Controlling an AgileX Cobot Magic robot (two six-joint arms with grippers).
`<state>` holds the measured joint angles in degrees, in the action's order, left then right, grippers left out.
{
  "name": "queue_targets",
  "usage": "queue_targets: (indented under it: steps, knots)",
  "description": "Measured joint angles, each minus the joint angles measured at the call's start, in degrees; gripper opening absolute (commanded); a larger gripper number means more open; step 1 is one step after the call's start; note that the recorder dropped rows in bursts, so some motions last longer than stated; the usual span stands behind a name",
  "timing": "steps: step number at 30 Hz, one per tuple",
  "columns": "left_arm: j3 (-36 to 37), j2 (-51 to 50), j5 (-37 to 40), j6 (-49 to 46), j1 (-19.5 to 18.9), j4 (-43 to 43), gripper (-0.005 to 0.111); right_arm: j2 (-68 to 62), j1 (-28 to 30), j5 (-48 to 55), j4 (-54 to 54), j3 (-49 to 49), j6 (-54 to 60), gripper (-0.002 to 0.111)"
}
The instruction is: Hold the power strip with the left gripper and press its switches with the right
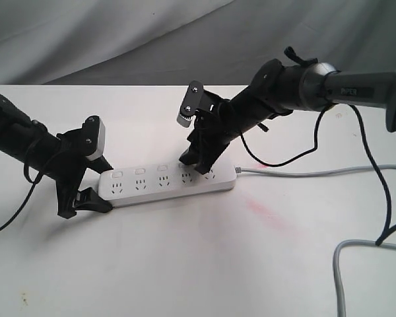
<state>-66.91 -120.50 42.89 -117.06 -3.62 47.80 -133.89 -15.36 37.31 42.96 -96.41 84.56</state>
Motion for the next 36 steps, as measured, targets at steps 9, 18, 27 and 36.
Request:
queue_targets:
  steps: [9,18,27,36]
  knots:
    - [0.0,0.0,-0.1,-0.1,0.0,0.0,0.047,1.8,0.0,0.0,0.0,0.7,0.2,0.052]
    - [0.0,0.0,-0.1,-0.1,0.0,0.0,0.047,4.4,1.1,0.3,-4.0,1.0,0.1,0.052]
    - [0.0,0.0,-0.1,-0.1,0.0,0.0,0.047,4.3,1.9,0.3,-5.3,1.0,-0.1,0.052]
    - [0.0,0.0,-0.1,-0.1,0.0,0.0,0.047,3.0,2.0,0.3,-5.1,1.0,-0.3,0.052]
